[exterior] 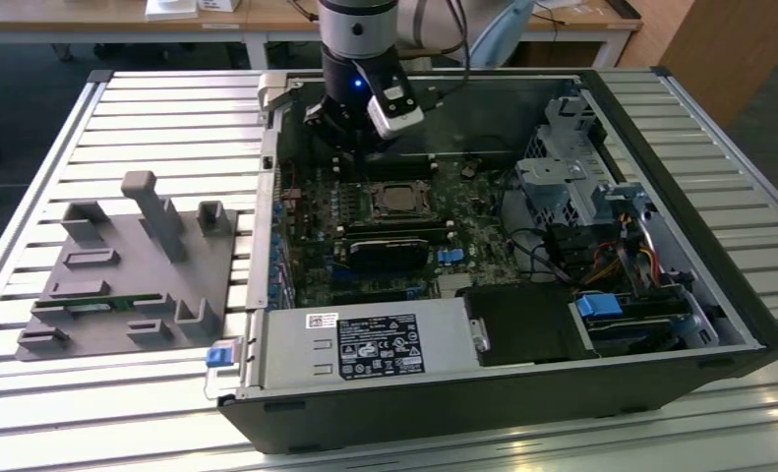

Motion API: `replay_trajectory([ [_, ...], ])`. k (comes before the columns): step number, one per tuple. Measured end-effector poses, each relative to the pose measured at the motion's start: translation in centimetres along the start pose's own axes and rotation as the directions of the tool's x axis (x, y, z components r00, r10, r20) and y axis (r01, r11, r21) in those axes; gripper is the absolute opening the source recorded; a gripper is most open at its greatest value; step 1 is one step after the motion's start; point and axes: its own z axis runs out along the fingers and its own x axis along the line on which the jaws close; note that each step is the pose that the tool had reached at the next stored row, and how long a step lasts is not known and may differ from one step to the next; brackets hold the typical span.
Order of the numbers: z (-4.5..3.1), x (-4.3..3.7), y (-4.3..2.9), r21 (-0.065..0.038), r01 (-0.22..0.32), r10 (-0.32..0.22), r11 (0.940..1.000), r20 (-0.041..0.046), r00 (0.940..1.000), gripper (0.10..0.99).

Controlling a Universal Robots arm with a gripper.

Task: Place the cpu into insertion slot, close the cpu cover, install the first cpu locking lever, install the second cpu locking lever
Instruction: 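Install the first cpu locking lever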

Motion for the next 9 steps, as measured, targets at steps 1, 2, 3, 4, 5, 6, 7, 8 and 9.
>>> replay_trajectory([
  [1, 0.02, 0.13, 0.04, 0.000, 0.000, 0.000, 1.0000, 0.0000, 1.0000, 0.106],
  [2, 0.04, 0.22, 0.10, 0.000, 0.000, 0.000, 1.0000, -0.0001, 1.0000, 0.106],
  [3, 0.07, 0.28, 0.20, 0.000, 0.000, 0.000, 1.0000, -0.0002, 1.0000, 0.106],
  [4, 0.10, 0.35, 0.33, 0.000, 0.000, 0.000, 1.0000, -0.0001, 1.0000, 0.106],
  [5, 0.13, 0.43, 0.48, 0.000, 0.000, 0.000, 1.0000, -0.0001, 1.0000, 0.106],
  [6, 0.16, 0.51, 0.61, 0.000, 0.001, -0.001, 1.0000, -0.0001, 1.0000, 0.106],
  [7, 0.18, 0.61, 0.73, 0.000, 0.001, -0.001, 1.0000, -0.0001, 1.0000, 0.106],
  [8, 0.21, 0.71, 0.85, 0.000, 0.001, -0.001, 1.0000, 0.0000, 1.0000, 0.106],
  [9, 0.21, 0.86, 0.96, 0.000, 0.001, -0.001, 1.0000, -0.0001, 1.0000, 0.106],
])
